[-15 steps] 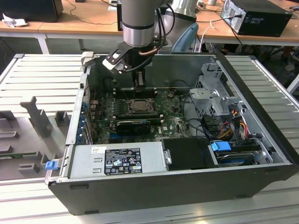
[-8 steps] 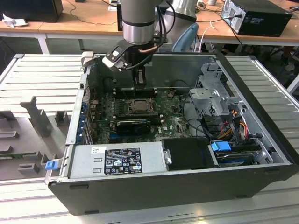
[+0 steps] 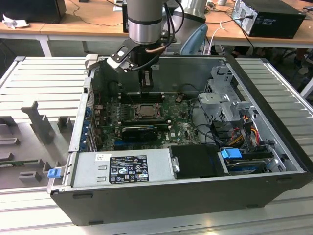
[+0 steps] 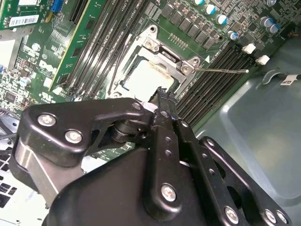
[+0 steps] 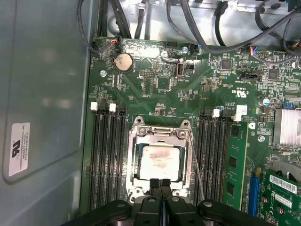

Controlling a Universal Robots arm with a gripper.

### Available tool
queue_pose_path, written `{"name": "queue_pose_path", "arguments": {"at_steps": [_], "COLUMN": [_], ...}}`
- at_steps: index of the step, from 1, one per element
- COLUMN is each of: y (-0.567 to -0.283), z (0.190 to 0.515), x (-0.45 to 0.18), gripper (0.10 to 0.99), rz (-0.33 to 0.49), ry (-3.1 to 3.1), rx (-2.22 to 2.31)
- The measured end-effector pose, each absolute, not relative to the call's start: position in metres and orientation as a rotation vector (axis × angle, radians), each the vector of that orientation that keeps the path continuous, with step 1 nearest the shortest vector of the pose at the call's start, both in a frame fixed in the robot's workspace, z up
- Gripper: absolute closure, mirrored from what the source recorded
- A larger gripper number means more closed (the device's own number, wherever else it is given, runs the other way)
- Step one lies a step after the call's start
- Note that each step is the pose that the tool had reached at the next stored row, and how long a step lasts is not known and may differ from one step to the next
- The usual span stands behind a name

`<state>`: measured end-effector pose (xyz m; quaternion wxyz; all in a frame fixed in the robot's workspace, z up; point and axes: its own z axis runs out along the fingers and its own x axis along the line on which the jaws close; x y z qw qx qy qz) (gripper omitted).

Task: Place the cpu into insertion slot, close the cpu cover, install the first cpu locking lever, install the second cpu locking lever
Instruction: 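Install the first cpu locking lever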

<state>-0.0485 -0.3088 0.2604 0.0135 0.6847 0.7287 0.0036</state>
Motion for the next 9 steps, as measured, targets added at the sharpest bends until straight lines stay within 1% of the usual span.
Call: {"name": "queue_pose_path", "arguments": {"at_steps": [6, 9], "y": [-0.309, -0.309], "z": [0.269, 0.28], "x": [-0.049, -0.049], "gripper": [0.98, 0.98], "rz": [0.012, 0.012], "ry": [2.27, 2.27], "rx": [2.133, 2.133]}}
